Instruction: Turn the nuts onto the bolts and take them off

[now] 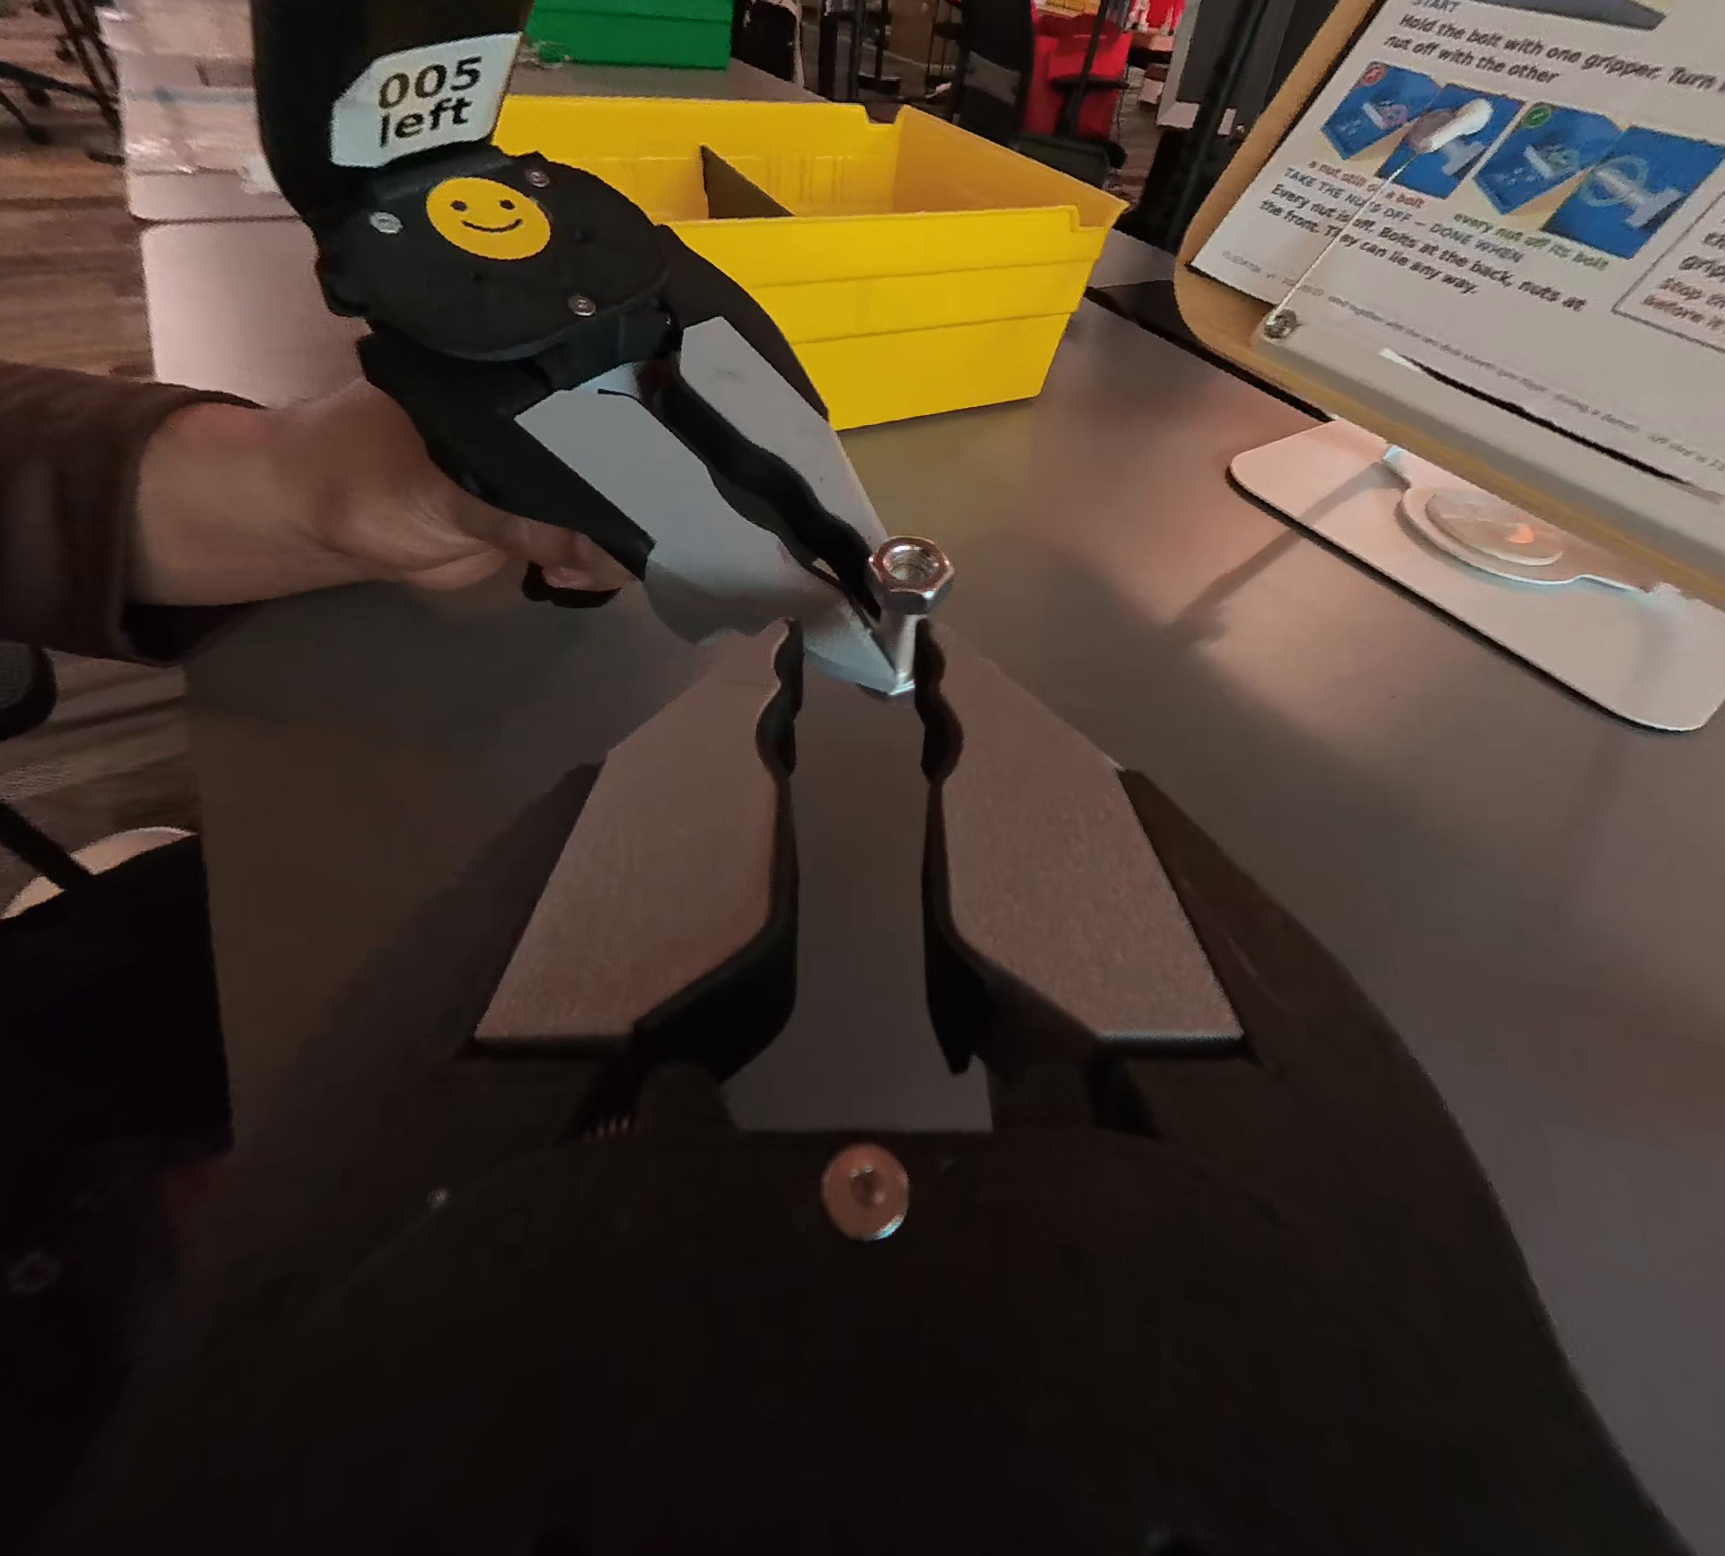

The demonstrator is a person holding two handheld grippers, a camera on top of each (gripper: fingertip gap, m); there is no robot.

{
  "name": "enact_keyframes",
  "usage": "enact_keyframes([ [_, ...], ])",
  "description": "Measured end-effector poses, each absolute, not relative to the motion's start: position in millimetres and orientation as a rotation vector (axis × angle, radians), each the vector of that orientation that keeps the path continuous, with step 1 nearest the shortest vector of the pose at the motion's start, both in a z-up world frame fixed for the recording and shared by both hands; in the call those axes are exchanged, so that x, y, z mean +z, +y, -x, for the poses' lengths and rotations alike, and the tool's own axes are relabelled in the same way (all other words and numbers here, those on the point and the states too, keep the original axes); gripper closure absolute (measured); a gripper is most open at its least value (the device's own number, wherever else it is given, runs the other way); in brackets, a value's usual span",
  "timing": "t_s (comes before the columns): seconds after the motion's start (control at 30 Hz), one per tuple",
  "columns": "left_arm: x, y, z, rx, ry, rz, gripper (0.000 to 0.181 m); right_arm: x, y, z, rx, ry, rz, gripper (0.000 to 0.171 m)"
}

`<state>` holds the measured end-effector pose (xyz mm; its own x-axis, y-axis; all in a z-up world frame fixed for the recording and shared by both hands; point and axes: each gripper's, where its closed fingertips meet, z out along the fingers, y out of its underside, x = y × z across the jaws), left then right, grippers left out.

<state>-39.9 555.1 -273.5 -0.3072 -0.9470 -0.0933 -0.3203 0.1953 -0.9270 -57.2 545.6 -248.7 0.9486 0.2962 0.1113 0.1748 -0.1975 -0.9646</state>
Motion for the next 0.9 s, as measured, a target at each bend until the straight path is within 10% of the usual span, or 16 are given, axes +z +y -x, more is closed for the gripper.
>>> enact_keyframes([
  [0.33,-273,557,40,-1.127,1.749,1.206,0.174,-248,554,61,0.165,-0.371,1.784,0.139],
  [0.4,-272,562,40,-1.144,1.729,1.232,0.174,-247,544,67,0.182,-0.424,1.766,0.159],
  [0.77,-270,561,40,-1.163,1.726,1.227,0.174,-245,557,65,0.340,-0.368,1.782,0.131],
  [0.83,-269,571,40,-1.161,1.689,1.263,0.174,-241,545,72,0.385,-0.435,1.731,0.166],
  [0.9,-268,573,41,-1.174,1.685,1.269,0.174,-234,539,72,0.382,-0.440,1.689,0.161],
])
